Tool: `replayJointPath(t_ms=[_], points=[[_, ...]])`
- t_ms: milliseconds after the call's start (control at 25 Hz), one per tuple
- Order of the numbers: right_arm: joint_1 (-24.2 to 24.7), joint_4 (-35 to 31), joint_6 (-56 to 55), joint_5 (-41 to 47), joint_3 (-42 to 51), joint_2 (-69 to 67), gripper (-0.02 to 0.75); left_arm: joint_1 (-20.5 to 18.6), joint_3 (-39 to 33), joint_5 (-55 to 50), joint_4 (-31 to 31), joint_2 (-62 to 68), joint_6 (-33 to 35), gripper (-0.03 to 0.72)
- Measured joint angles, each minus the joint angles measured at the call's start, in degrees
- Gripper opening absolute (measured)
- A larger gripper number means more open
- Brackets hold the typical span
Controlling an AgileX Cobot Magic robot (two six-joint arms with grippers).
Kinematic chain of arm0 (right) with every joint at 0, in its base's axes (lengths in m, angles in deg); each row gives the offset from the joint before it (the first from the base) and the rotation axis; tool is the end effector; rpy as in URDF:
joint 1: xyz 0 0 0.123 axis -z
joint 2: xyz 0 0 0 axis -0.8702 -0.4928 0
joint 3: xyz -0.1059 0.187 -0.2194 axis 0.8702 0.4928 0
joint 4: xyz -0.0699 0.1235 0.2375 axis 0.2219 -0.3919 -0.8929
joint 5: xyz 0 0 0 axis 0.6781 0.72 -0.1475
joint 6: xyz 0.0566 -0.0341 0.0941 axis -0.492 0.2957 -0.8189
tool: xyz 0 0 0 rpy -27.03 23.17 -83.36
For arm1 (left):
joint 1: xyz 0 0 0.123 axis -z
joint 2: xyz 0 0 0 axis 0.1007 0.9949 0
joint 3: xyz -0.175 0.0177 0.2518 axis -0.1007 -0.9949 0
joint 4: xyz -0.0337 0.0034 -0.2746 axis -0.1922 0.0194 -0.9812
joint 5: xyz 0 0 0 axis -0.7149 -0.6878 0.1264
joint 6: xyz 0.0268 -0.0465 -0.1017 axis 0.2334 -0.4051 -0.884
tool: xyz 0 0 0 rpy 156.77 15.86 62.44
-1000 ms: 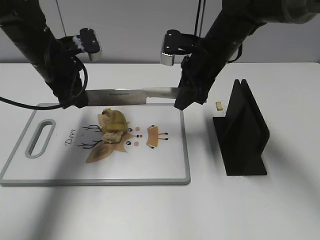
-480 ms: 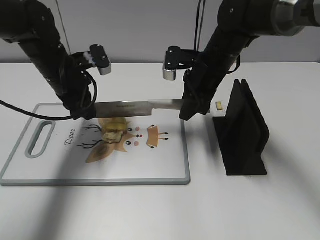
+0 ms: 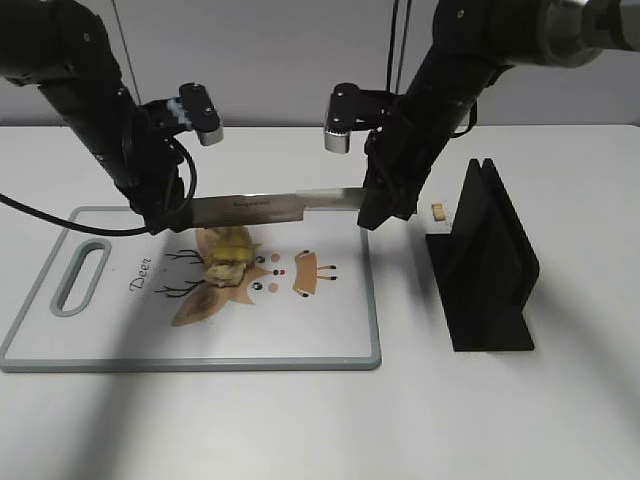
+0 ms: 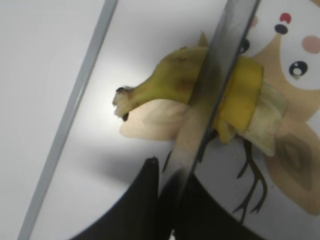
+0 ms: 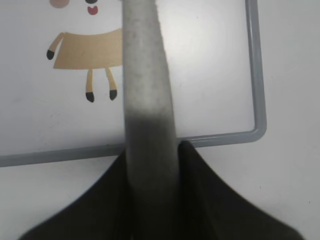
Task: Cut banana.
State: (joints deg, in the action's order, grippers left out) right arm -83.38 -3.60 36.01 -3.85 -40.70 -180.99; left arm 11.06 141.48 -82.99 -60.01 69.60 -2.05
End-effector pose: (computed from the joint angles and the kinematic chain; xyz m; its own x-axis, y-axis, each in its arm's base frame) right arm 0.4498 0.2299 0.1404 -0.1663 -0.9086 -0.3831 -0.9835 0.1807 -0.0018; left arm 0.4261 -0.1581 0.1501 -0.2572 0.9050 -0.3388 0.9517 0.2981 0.0737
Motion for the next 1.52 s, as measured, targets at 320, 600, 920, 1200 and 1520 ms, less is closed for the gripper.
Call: replayJointPath(t_ms=[320,600,920,1200,1520], points=[[0.0,-0.1,0.0,-0.7,-0.1,-0.6,0.195,0.2,0.0,0.7,1.3,0.5,-0.7,0.044],[0.0,0.0,0.0,-1.3,-0.1,-0.7,0.195,0.2,0.0,1.3,1.4,1.0,-0.8,0.044],[0.0,-0.4,0.0,-0.8,-0.4,-1.9,0.196,0.2,0.1,1.0,1.7,1.3,-0.9,0.044],[0.1,-0.6,-0.7,-0.5,-0.7,-3.2,0.197,0.2,1.1,0.0,2.1,2.6,-1.1,0.044],[0.1,-0.6,-2.4,-0.4,-0.7,-3.4,0.203,0.4,1.1,0.0,4.0,2.7,-3.0,0.044]])
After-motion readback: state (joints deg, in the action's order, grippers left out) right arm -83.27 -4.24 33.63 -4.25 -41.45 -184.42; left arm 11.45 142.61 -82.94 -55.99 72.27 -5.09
